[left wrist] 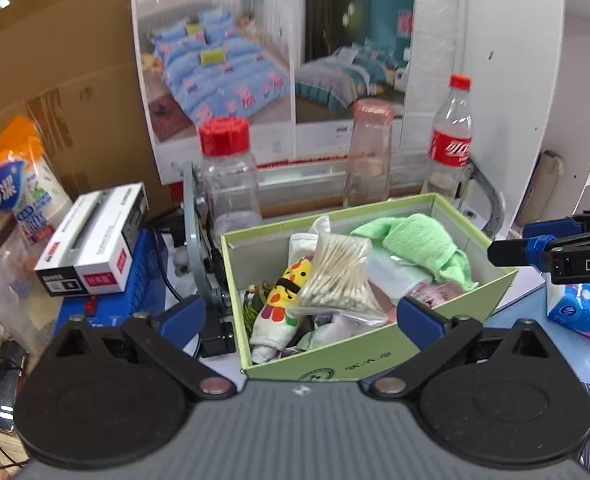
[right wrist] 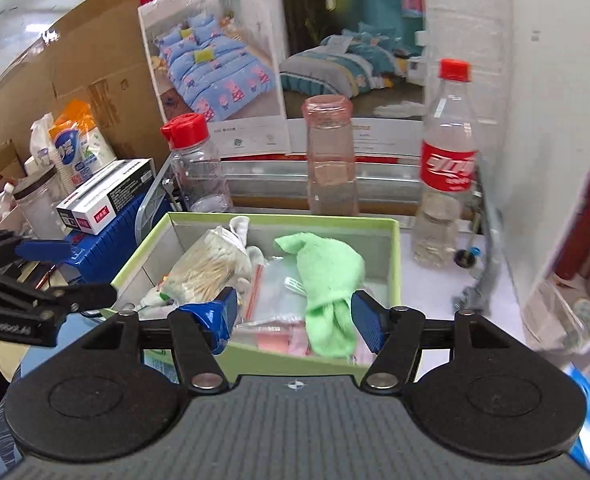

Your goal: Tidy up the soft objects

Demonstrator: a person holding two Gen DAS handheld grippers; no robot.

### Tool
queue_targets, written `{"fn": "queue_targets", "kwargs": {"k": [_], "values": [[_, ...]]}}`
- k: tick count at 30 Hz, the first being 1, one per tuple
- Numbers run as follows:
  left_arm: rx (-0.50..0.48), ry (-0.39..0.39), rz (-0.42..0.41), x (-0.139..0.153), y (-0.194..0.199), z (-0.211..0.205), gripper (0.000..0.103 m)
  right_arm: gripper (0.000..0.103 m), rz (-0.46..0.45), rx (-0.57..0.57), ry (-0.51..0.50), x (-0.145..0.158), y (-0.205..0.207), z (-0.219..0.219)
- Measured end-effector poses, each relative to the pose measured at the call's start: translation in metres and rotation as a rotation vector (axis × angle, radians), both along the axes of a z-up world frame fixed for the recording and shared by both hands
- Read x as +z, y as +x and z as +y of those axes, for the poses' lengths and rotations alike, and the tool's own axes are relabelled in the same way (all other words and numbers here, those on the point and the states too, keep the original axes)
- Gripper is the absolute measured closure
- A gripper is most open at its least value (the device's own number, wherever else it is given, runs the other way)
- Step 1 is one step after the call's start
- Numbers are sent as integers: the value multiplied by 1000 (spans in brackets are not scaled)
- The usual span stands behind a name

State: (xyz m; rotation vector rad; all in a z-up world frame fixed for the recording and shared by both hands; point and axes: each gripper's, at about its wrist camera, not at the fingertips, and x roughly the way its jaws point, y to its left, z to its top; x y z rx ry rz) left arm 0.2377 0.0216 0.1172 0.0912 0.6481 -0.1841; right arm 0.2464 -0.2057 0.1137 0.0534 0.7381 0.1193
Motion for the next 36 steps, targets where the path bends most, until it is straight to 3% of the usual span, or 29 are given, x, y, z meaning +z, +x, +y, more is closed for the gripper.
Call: {"fn": "queue_targets", "kwargs": {"k": [6,10,19,26,30,36], "values": [[8,-3,-47,4,-41,-2,1,54,-40,-213,-33,16,-49,10],[21,9,-56,1,-59,-5,1,54,-127,-216,70,19,-89,11],[83,-5,-44,-12,-91,-7,1,54,-221,-305,-14,3,-134,45],[146,-54,-33,-35,-120,-8,1,54,-181,-381,29,-32,-155,53],[174,-87,-2,-50,-135,-9,1,54,-126,-416,-10,-51,-160,55],[192,-78,-54,-50,-158,-21,1,54,-115,-478,-36,-60,-178,47]]}}
